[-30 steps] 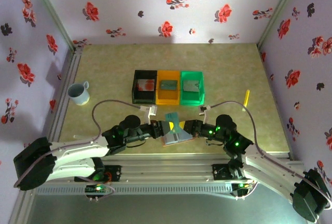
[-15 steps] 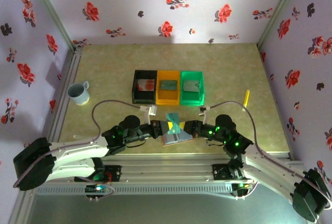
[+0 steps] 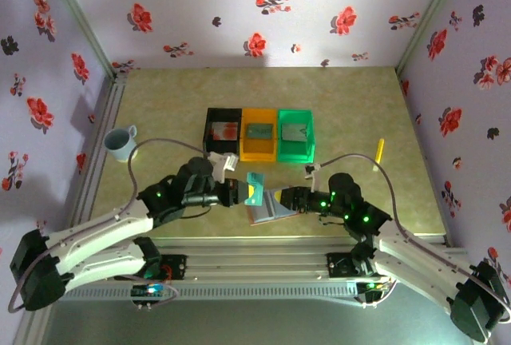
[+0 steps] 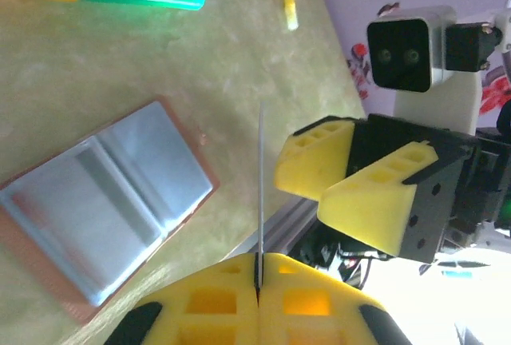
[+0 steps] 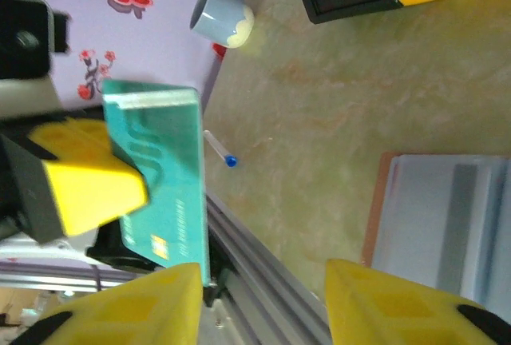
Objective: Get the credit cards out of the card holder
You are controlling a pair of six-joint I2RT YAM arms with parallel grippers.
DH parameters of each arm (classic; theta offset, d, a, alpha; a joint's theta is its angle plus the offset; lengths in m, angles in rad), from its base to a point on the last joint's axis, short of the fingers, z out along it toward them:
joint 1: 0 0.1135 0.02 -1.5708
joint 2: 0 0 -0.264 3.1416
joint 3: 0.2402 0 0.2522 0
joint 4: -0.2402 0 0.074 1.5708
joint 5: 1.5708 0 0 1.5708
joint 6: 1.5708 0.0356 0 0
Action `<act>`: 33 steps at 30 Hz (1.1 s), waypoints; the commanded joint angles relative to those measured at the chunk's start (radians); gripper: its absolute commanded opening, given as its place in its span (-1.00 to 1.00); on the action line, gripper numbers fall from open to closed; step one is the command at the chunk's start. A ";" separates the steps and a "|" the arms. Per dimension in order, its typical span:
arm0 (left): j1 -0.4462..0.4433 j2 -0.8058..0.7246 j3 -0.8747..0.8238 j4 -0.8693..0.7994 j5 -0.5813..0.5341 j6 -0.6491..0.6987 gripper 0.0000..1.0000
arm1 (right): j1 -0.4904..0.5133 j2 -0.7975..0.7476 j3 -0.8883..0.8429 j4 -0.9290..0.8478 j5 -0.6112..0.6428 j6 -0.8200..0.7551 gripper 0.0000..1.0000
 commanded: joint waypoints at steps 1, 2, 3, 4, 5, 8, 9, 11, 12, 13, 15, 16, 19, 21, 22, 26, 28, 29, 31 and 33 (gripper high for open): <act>0.041 0.032 0.125 -0.437 0.152 0.193 -1.00 | -0.006 -0.001 0.045 -0.041 -0.015 -0.068 0.01; 0.048 0.054 0.163 -0.513 0.182 0.236 -1.00 | -0.007 0.006 0.051 -0.035 -0.025 -0.077 0.06; 0.050 0.078 0.195 -0.573 0.205 0.273 -1.00 | -0.007 0.012 0.058 -0.030 -0.040 -0.086 0.09; 0.050 0.105 0.229 -0.642 0.217 0.317 -1.00 | -0.007 0.021 0.065 -0.019 -0.061 -0.096 0.11; 0.050 0.130 0.255 -0.695 0.227 0.355 -1.00 | -0.007 0.032 0.072 0.000 -0.088 -0.103 0.11; 0.050 0.182 0.303 -0.791 0.274 0.455 -1.00 | -0.007 0.072 0.083 0.078 -0.189 -0.112 0.12; 0.050 0.192 0.313 -0.806 0.274 0.474 -1.00 | -0.005 0.086 0.084 0.105 -0.220 -0.112 0.13; 0.052 0.214 0.337 -0.829 0.282 0.513 -1.00 | -0.006 0.118 0.081 0.169 -0.276 -0.098 0.11; 0.051 0.227 0.346 -0.834 0.290 0.529 -1.00 | -0.006 0.131 0.076 0.210 -0.295 -0.082 0.10; 0.051 0.238 0.358 -0.839 0.306 0.544 -1.00 | -0.004 0.147 0.063 0.265 -0.316 -0.060 0.08; 0.051 0.260 0.381 -0.850 0.328 0.577 -1.00 | 0.000 0.173 0.048 0.330 -0.339 -0.038 0.05; 0.051 0.270 0.391 -0.854 0.336 0.592 -1.00 | 0.007 0.183 0.044 0.345 -0.343 -0.038 0.05; 0.051 0.285 0.414 -0.857 0.363 0.623 -1.00 | 0.041 0.210 0.042 0.366 -0.354 -0.052 -0.04; 0.051 0.294 0.425 -0.858 0.379 0.633 -1.00 | 0.069 0.220 0.042 0.361 -0.345 -0.074 -0.08; 0.051 0.297 0.430 -0.857 0.388 0.638 -1.00 | 0.081 0.221 0.042 0.351 -0.337 -0.090 -0.09; 0.051 0.304 0.433 -0.850 0.399 0.647 -1.00 | 0.114 0.236 0.037 0.343 -0.320 -0.121 -0.10; 0.052 0.304 0.435 -0.850 0.400 0.650 -1.00 | 0.128 0.246 0.036 0.356 -0.327 -0.121 -0.12; 0.052 0.304 0.435 -0.851 0.404 0.654 -1.00 | 0.134 0.251 0.036 0.353 -0.325 -0.125 -0.12; 0.051 0.303 0.436 -0.849 0.415 0.659 -1.00 | 0.142 0.258 0.036 0.343 -0.322 -0.136 -0.13; 0.052 0.300 0.436 -0.847 0.425 0.661 -1.00 | 0.147 0.263 0.031 0.349 -0.320 -0.137 -0.13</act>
